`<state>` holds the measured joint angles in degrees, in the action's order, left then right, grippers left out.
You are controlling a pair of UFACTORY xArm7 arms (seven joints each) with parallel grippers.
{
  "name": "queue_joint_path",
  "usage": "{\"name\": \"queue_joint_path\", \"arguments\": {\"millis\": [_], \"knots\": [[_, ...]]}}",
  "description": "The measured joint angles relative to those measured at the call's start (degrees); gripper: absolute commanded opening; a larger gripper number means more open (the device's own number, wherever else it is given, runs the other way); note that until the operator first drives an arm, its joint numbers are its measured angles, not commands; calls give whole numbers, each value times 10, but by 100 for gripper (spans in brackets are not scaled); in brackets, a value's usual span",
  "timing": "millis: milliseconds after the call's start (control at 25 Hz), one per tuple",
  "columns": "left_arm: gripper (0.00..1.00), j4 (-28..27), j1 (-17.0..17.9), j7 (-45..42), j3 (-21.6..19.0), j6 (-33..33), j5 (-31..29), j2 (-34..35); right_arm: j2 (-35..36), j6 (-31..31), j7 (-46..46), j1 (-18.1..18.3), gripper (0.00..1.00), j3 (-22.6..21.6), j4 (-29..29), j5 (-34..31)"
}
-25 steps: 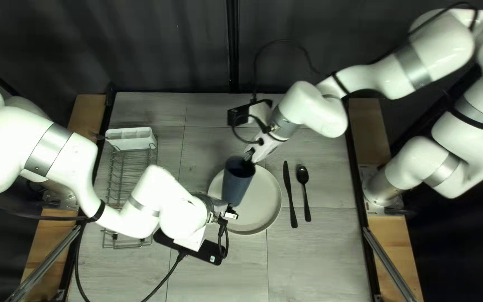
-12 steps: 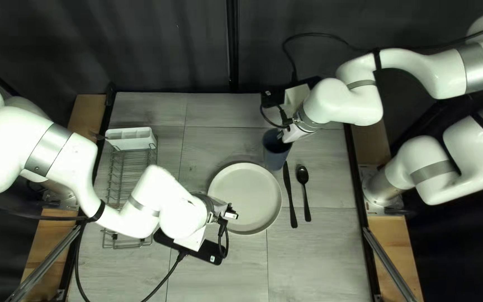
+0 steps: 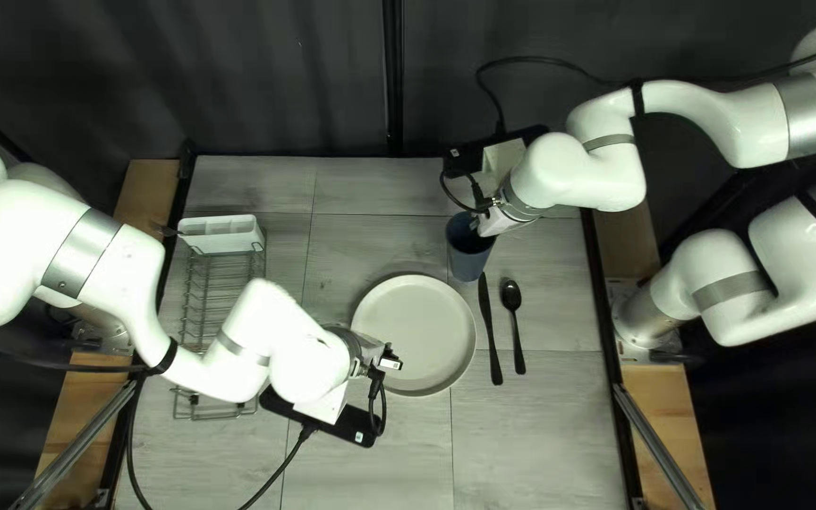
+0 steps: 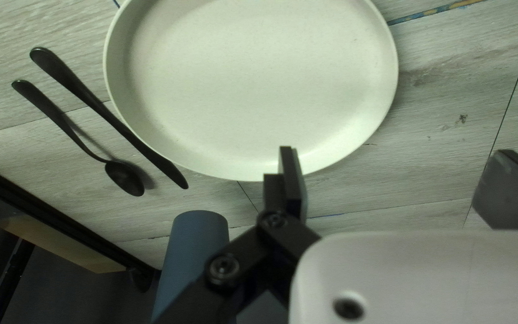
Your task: Pick up and place plate onto table. Place down one fork to the left of the plate. Place spoon and knife to the right of the plate. Place cup above the knife and spoon
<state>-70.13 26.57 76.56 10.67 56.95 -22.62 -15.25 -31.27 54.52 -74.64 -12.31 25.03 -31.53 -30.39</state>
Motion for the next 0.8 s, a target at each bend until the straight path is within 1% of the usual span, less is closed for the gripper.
{"name": "queue_joint_path", "arguments": {"millis": [160, 320, 440, 640, 800], "knots": [[100, 0, 0, 0, 0, 0, 0, 0, 27, -36, 34, 14, 0, 37, -11, -22], [100, 0, 0, 0, 0, 0, 0, 0, 84, -81, 61, 19, 0, 76, -28, -29], [100, 0, 0, 0, 0, 0, 0, 0, 110, -113, 72, 26, 0, 98, -27, -34], [100, 0, 0, 0, 0, 0, 0, 0, 107, -162, 78, 52, 0, 126, 7, -58], [100, 0, 0, 0, 0, 0, 0, 0, 84, -178, 72, 72, 0, 130, 34, -81]]}}
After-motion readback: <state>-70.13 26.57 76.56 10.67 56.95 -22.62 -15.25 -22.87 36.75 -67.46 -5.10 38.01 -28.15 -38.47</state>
